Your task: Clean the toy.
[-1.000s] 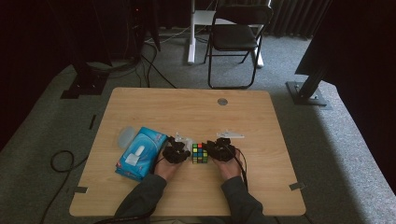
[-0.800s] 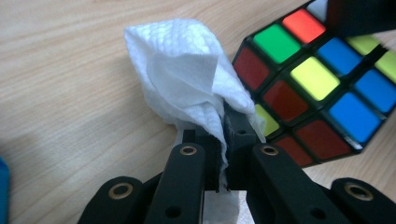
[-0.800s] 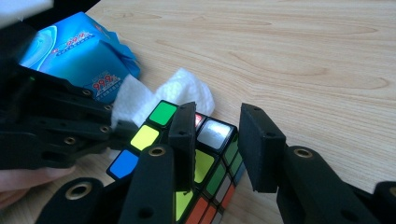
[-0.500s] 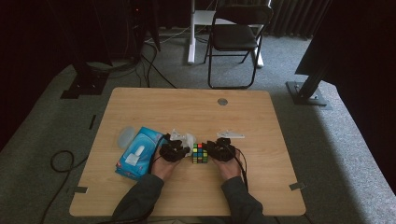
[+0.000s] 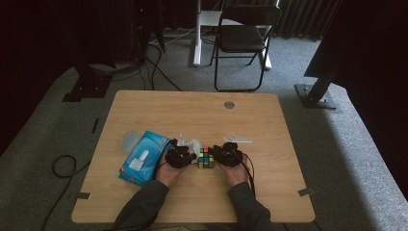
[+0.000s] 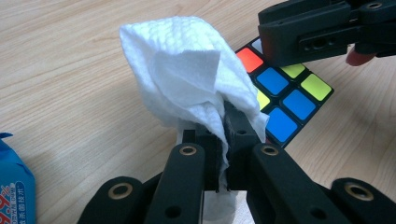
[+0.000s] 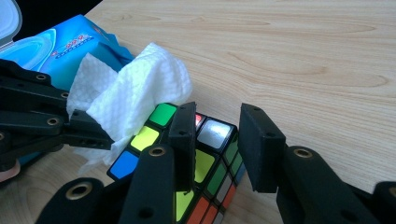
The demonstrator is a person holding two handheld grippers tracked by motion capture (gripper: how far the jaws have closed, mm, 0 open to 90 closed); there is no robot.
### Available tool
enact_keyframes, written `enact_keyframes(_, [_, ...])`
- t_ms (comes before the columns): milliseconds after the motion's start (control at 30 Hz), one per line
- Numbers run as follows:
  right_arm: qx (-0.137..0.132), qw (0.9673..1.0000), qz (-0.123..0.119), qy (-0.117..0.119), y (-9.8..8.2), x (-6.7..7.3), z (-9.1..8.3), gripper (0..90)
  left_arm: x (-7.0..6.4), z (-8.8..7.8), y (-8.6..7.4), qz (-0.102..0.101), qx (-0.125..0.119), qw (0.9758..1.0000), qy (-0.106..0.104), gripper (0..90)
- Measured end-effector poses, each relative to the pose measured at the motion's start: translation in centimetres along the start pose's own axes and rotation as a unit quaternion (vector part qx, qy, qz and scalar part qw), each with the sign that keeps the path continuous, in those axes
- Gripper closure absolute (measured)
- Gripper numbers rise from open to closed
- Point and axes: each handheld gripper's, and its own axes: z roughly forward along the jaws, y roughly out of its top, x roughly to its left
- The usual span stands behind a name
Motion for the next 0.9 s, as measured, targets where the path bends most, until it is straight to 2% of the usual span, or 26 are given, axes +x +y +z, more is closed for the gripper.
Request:
enact_keyframes(133, [0.000,1.0000,0.000,-0.001,0.0,0.0,0.0,67.7,0.1,0.5,-0.4,-0.001,0.009,1.0000,0.003,87.3])
enact_keyframes(300, [0.000,1.0000,0.001,-0.002,0.0,0.1,0.0,68.1,0.2,2.2,-1.7,-0.002,0.040,0.9992,0.002,87.2])
enact_keyframes(367, [-0.002,1.0000,0.002,-0.003,0.0,0.0,0.0,68.6,0.2,2.4,-1.9,-0.005,0.034,0.9994,0.000,87.0])
enact_keyframes(467, [-0.002,1.0000,0.001,-0.004,0.0,0.1,0.0,68.7,0.2,2.4,-1.8,0.002,0.040,0.9992,0.003,86.8])
enact_keyframes(633, [-0.002,1.0000,0.001,-0.004,0.0,0.1,0.0,68.7,0.2,2.2,-1.9,-0.008,0.034,0.9994,0.003,86.6])
enact_keyframes(900, [-0.002,1.0000,0.001,-0.004,0.0,0.0,0.0,68.7,-0.3,0.3,-1.6,-0.006,0.008,0.9999,-0.009,86.6])
